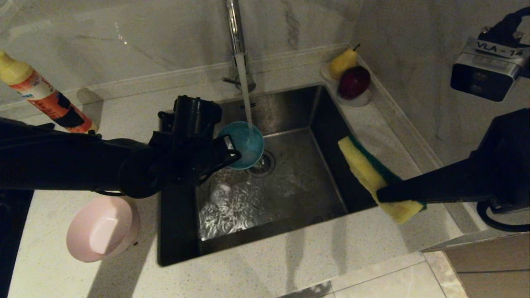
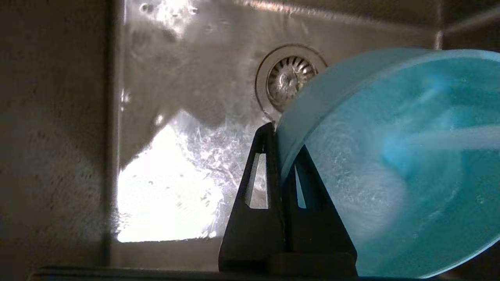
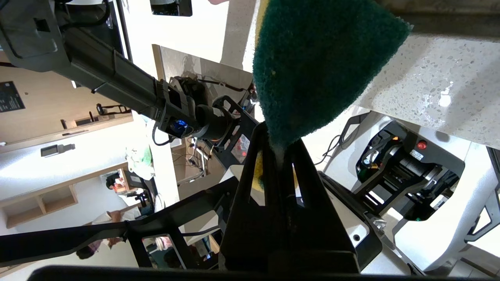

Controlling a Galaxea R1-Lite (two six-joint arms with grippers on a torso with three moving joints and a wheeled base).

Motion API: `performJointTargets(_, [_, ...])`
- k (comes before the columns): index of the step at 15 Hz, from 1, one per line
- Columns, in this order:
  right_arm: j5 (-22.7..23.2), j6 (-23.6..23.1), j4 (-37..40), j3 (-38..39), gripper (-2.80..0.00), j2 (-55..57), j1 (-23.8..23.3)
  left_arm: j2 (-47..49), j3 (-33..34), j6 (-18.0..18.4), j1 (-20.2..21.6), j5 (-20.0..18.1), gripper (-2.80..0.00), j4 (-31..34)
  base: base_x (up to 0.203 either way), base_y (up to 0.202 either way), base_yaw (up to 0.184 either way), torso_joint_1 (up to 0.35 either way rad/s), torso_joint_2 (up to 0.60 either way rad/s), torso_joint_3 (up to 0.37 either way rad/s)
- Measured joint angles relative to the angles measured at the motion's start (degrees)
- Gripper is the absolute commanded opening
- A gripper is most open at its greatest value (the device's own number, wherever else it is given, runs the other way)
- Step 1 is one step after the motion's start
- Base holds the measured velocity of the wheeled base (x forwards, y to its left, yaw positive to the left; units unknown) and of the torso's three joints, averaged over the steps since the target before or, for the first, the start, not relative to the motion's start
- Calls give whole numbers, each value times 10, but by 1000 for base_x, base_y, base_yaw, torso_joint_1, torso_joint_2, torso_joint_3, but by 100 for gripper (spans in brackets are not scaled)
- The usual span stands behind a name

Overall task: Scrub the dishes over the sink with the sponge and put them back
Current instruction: Rinse the bowl

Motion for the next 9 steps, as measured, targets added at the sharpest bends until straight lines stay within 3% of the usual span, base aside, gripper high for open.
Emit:
performJointTargets(4, [0,0,-4,3,-280,0,0,-19,9,-15,0,-30,-280,47,0,0,0,0,0,0])
performJointTargets(9, [0,1,-8,5,-280,-2,1,-34,20,-20,-1,-38,-280,74,0,0,0,0,0,0])
